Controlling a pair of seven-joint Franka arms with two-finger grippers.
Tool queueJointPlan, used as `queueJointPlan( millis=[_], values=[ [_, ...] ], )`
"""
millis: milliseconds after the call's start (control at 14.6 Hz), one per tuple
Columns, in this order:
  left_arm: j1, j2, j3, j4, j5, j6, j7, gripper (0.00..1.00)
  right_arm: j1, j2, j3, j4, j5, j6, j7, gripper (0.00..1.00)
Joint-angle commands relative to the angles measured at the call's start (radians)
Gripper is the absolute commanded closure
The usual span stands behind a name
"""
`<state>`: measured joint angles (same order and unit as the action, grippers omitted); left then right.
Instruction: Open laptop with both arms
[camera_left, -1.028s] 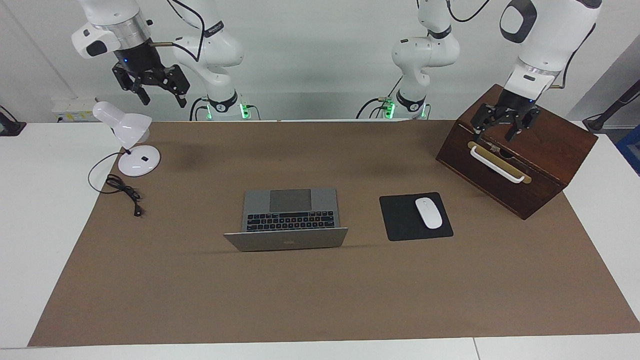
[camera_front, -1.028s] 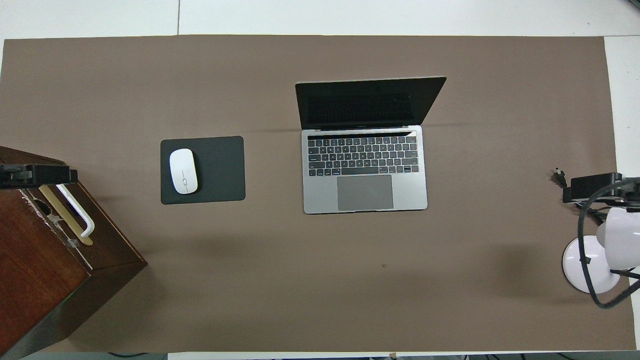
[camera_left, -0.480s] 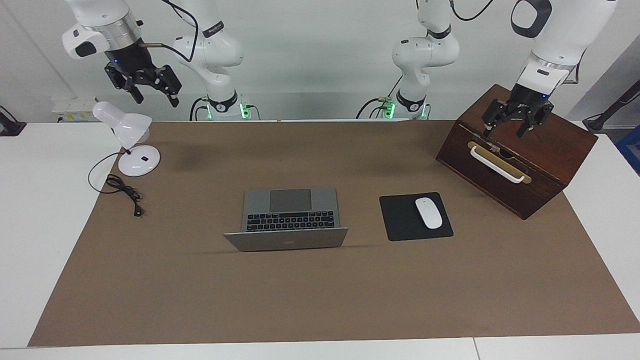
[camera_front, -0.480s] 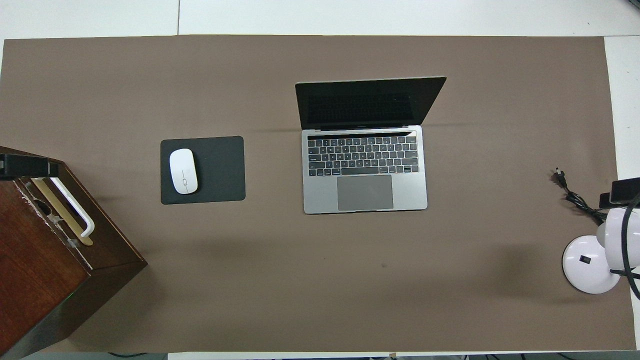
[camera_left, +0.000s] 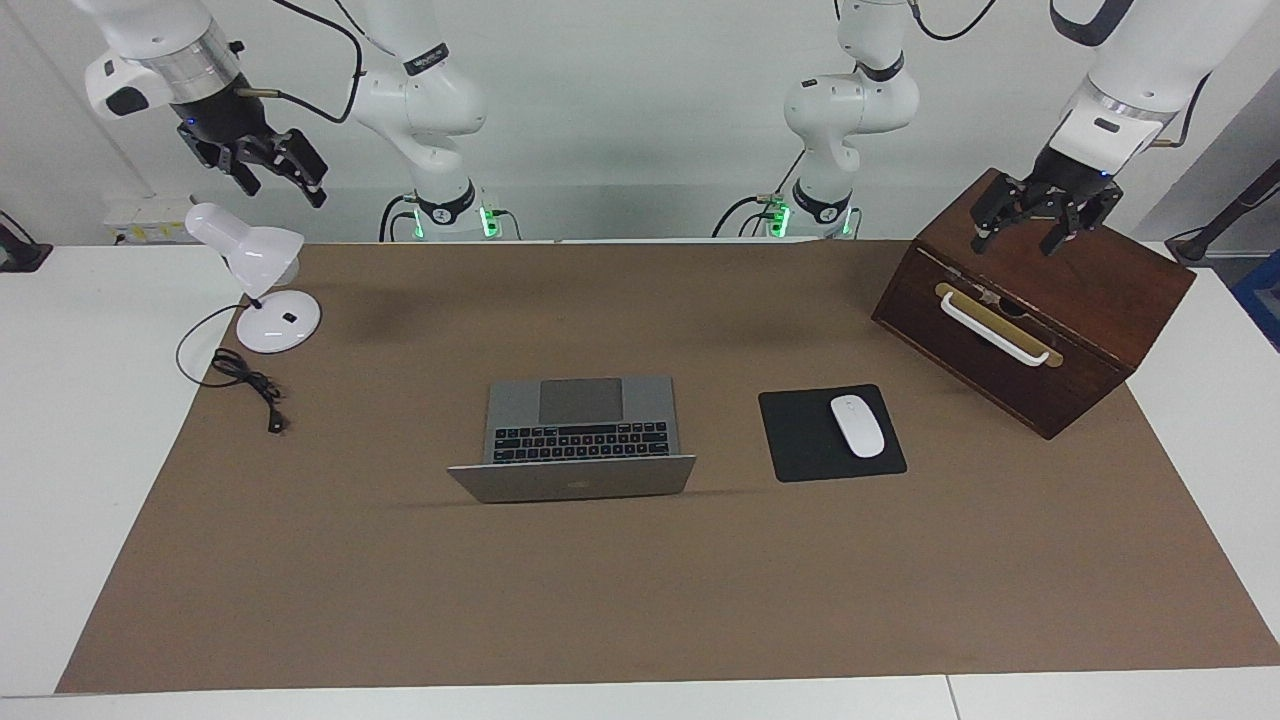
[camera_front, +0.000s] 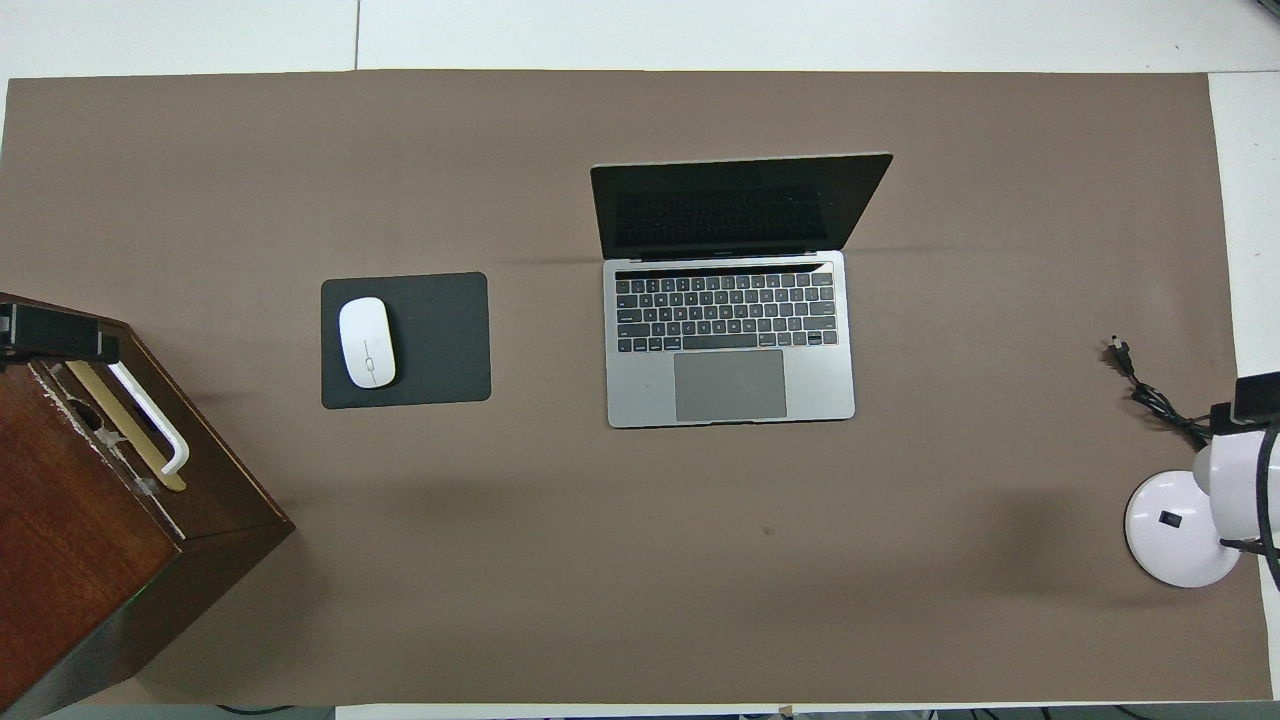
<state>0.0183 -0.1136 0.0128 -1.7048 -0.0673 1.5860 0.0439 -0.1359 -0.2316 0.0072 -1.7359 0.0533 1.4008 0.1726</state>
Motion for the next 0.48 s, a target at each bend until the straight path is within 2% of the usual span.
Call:
queueJointPlan(
  millis=[0,411],
  values=[
    [-0.011,0.023,-0.005,0.011,0.024,-0.003,-0.024,0.0,-0.004,-0.018,0.0,-0.014,-0.003,-0.01,-0.016,0.0],
    [-0.017,0.026,-0.01,0.01,0.043,0.054,-0.029,0.0,0.001,-0.031,0.008,-0.013,-0.021,-0.008,-0.011,0.0]
  ],
)
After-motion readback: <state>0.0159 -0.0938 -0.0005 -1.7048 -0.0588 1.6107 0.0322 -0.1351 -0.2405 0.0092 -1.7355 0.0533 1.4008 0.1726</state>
